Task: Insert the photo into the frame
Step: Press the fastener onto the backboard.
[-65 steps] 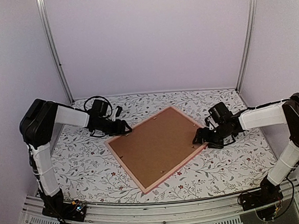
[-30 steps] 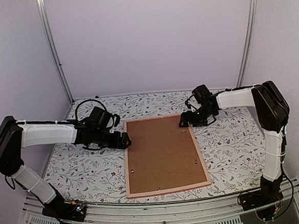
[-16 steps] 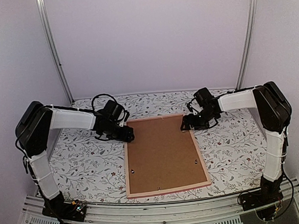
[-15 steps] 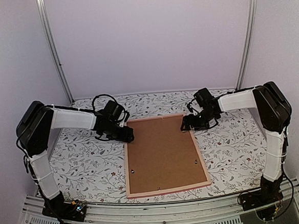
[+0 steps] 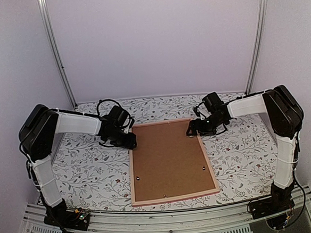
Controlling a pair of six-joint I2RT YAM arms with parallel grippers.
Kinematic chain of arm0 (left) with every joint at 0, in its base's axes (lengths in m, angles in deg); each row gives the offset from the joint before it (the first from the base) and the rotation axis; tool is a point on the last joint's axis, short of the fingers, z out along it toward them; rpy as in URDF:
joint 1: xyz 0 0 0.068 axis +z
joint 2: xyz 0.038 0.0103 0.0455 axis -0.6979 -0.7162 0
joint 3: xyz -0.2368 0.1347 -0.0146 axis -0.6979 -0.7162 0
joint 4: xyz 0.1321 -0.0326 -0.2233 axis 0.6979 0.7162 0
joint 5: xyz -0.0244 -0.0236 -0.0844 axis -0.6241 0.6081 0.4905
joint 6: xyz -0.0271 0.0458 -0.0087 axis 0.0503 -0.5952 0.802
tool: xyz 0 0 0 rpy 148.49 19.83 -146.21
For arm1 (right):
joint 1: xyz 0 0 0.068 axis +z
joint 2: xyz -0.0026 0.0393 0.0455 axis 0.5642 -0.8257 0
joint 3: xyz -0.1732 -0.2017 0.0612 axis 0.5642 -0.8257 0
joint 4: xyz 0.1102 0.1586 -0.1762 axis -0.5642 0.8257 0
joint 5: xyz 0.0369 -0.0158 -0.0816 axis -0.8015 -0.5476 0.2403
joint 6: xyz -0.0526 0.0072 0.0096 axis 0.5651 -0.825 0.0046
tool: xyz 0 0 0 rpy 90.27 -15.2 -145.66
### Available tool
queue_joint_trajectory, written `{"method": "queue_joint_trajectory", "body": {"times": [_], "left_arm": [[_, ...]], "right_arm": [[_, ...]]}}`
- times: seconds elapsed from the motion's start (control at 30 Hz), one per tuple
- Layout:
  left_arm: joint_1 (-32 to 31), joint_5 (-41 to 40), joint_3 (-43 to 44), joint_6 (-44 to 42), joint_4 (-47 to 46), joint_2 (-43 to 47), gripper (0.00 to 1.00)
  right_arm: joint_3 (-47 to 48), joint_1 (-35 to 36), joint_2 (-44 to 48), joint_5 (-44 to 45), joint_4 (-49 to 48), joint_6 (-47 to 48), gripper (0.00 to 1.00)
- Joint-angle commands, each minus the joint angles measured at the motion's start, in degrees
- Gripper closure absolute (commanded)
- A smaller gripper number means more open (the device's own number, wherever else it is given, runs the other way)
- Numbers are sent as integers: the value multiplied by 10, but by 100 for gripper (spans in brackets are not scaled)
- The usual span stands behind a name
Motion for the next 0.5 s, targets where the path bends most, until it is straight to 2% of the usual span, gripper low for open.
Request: {"method": "queue_joint_trajectory", "body": {"times": [0.0,0.23,0.47], "left_arm": [[8,-19,3,-1,-8,-21,49],[9,-9,-1,-6,-21,-24,61],[17,20,-13,-10,-30,-22,65]], "right_arm": [[-16,-2,7,-16,-11,-10,13],[-26,-3,7,-20,-16,-11,14],[-28,-3,6,-20,-17,-11,14]]}}
